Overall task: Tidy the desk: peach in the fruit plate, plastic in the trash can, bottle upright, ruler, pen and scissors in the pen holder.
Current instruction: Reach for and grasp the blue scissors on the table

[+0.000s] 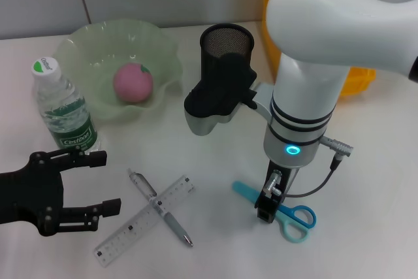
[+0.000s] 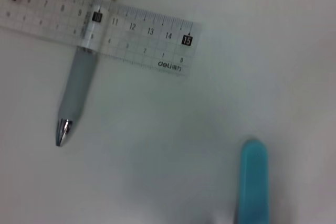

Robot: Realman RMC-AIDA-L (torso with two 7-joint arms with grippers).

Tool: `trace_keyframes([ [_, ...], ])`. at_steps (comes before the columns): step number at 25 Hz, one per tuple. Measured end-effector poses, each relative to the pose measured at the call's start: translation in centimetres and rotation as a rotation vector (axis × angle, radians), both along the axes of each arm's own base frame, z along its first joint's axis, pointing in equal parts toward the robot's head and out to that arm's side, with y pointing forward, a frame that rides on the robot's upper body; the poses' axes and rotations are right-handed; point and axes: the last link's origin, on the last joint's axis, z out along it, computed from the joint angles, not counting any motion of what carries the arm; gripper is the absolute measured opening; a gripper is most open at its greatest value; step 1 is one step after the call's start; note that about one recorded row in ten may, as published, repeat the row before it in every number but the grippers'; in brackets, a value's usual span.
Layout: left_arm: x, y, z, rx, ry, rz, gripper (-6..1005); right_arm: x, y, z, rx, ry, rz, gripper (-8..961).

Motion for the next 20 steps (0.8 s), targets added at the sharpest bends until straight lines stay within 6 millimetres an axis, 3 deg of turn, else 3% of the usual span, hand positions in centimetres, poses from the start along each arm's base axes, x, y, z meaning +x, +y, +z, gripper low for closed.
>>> trace_keyframes([
  [20, 0.1, 0.12, 0.26, 0.007, -0.006, -0.006, 861, -0.05, 0.07, -0.05, 0.002, 0.002, 0.005, 315],
])
